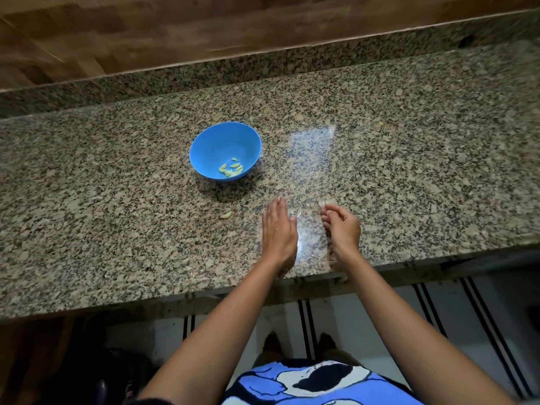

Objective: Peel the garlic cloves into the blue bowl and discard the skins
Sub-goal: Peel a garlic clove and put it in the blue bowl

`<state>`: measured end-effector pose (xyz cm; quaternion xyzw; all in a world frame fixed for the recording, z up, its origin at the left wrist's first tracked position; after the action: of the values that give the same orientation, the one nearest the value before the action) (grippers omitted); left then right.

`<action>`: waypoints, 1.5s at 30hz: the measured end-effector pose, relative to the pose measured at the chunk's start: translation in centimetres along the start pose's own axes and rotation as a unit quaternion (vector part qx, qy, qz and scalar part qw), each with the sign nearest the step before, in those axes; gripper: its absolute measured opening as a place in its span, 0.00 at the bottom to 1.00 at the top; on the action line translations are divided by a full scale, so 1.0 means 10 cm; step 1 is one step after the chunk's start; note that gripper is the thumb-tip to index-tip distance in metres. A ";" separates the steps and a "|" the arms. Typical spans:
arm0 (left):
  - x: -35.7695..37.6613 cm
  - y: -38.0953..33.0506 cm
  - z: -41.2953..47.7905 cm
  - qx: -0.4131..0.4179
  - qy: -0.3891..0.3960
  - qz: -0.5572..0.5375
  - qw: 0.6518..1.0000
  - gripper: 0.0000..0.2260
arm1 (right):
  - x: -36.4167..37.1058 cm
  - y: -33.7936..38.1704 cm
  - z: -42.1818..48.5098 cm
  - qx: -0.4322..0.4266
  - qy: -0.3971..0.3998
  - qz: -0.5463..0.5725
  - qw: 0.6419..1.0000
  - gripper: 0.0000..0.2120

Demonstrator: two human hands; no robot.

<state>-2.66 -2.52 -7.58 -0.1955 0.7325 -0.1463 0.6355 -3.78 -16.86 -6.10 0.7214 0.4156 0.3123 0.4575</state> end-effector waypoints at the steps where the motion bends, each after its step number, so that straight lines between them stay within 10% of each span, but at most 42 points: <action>1: 0.04 -0.05 0.05 0.013 0.015 0.024 1.000 0.25 | -0.03 0.01 0.04 0.009 -0.004 0.015 1.000 0.10; 14: -0.12 0.09 -0.11 0.385 0.057 0.185 0.903 0.20 | -0.01 0.05 -0.05 0.045 -0.015 0.111 0.993 0.09; 22: -0.48 0.51 -0.41 0.363 -0.073 0.199 0.907 0.11 | 0.41 -0.12 -0.36 0.186 0.103 0.088 0.973 0.11; 27: -0.61 0.25 -0.31 0.057 -0.112 -0.115 0.985 0.07 | 0.57 -0.16 -0.56 0.284 0.147 0.143 0.937 0.13; 34: -0.46 -0.15 -0.41 0.203 -0.201 0.052 0.957 0.14 | 0.36 -0.12 -0.46 0.347 0.107 0.312 0.878 0.08; 37: -0.26 -0.29 -0.43 0.250 -0.044 -0.009 0.967 0.22 | 0.24 -0.15 -0.36 0.323 0.075 0.318 0.888 0.05; 40: -0.24 -0.38 -0.30 0.102 0.057 -0.274 0.955 0.29 | 0.07 -0.11 -0.26 0.284 0.036 0.347 0.893 0.08; 45: -0.13 -0.65 0.12 0.091 0.052 -0.120 0.987 0.32 | -0.29 -0.05 -0.13 0.241 -0.021 0.372 0.896 0.16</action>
<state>-0.65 -7.63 -3.61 -0.2157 0.7195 -0.2973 0.5894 -6.35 -18.80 -6.26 0.9179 0.1702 0.3346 0.1285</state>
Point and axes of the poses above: each hand's wrist, its own z-axis towards the middle knuckle, its own x-axis out of the palm, y = z × x, the point moved 5 cm from there along z, towards the middle knuckle, and after that the axes turned 13 degrees about z, right-handed, at the moved point
